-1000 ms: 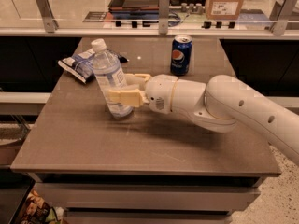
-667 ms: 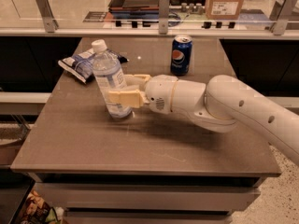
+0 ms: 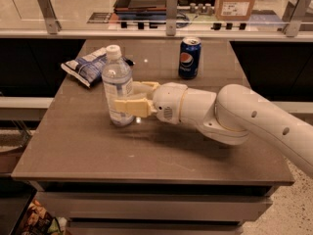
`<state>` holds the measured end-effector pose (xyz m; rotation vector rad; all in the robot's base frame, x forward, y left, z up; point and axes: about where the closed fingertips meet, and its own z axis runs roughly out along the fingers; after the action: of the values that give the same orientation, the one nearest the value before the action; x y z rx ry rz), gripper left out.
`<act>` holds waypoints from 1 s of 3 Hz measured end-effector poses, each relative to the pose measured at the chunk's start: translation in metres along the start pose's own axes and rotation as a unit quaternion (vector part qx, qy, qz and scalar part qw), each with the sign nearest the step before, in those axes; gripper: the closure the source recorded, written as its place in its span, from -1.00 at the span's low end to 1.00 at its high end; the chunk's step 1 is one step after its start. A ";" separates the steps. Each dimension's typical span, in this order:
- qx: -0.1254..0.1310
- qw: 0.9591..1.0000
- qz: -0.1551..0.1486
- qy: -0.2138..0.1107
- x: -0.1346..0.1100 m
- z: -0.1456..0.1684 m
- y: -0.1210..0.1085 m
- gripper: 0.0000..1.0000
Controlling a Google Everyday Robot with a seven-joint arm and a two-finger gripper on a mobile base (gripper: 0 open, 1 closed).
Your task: Place blue plastic bottle upright
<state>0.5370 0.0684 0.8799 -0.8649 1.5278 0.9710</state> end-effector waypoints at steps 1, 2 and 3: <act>-0.002 1.000 -0.001 0.000 0.000 0.002 0.002 0.68; -0.004 1.000 -0.001 0.000 -0.001 0.003 0.003 0.21; -0.006 1.000 -0.002 0.001 -0.001 0.005 0.005 -0.25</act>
Offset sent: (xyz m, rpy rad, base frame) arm -0.0006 0.0018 0.0005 -0.0003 -0.0008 0.0034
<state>0.5346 0.0748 0.8816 -0.8765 1.5225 0.9771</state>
